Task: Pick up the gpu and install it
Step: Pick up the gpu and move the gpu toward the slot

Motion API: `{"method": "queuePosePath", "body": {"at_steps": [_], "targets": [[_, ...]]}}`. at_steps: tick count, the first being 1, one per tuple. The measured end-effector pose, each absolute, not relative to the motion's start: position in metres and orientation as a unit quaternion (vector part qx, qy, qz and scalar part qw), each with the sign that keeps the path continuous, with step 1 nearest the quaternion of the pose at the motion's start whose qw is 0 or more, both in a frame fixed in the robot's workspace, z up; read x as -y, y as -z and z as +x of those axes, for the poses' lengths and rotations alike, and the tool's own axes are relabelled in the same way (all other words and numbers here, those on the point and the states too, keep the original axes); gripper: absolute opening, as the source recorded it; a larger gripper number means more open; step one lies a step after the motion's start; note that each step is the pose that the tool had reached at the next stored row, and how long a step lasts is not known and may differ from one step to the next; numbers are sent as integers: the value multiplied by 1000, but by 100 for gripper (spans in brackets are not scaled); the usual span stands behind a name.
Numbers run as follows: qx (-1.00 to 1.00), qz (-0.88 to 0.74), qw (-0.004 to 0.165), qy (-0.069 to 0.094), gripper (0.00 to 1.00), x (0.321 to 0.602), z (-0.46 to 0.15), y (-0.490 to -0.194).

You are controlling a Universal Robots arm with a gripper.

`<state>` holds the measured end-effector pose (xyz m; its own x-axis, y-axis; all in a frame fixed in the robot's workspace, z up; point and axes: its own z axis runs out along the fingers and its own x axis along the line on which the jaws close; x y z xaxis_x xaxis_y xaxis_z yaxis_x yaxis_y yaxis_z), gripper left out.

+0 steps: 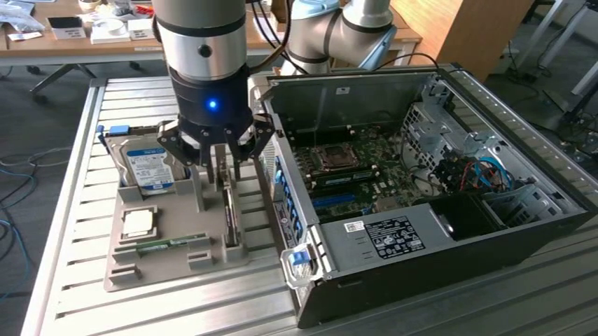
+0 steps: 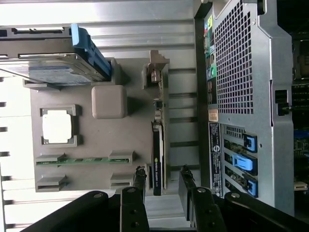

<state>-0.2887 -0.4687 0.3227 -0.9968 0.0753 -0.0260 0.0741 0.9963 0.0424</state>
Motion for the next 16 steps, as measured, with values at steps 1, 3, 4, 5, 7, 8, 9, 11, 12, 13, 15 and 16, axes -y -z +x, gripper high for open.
{"method": "queuePosePath", "body": {"at_steps": [1,3,4,5,7,8,9,11,12,13,15,16], "targets": [[-999,37,14,-21,42,469,-289,-322],[-999,37,14,-21,42,469,-289,-320],[-999,37,14,-21,42,469,-289,-319],[-999,37,14,-21,42,469,-289,-318],[-999,37,14,-21,42,469,-289,-316],[-999,37,14,-21,42,469,-289,-315],[-999,37,14,-21,42,469,-289,-314],[-999,37,14,-21,42,469,-289,-313],[-999,37,14,-21,42,469,-289,-313],[-999,37,14,-21,42,469,-289,-313],[-999,37,14,-21,42,469,-289,-313],[-999,37,14,-21,42,469,-289,-313]]}}
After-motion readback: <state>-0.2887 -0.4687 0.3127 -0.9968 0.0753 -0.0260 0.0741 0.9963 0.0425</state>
